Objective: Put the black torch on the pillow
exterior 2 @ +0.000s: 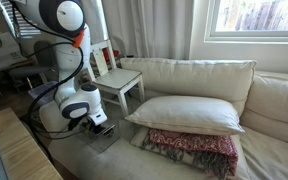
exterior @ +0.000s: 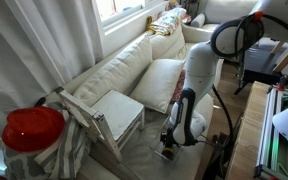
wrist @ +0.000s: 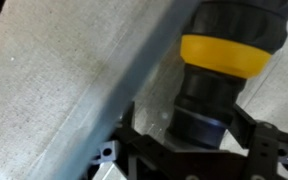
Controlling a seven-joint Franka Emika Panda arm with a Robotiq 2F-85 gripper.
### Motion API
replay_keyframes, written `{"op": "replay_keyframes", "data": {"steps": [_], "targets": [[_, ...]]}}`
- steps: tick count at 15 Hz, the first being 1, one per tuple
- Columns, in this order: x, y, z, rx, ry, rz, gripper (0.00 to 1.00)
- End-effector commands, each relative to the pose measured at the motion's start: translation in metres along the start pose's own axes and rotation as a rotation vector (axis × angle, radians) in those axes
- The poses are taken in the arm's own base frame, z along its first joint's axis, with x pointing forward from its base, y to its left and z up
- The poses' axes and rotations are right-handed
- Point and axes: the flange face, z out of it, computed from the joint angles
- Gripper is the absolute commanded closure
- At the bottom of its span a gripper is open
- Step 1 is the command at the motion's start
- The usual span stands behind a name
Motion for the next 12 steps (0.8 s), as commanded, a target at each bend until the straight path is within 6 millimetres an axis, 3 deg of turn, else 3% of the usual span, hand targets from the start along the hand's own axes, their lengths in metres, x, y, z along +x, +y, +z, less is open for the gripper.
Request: {"op": "replay_keyframes", "data": {"steps": [1, 2, 7, 12], "targets": [[0.001, 0.000, 0.018, -0.025, 0.016, -0.010, 0.21], [0.001, -0.002, 0.019, -0.021, 0.023, -0.004, 0.40], [0.008, -0.007, 0.012, -0.009, 0.046, 0.039, 0.77], [0.018, 0.007, -0.026, -0.062, 0.077, 0.164, 0.88]]}}
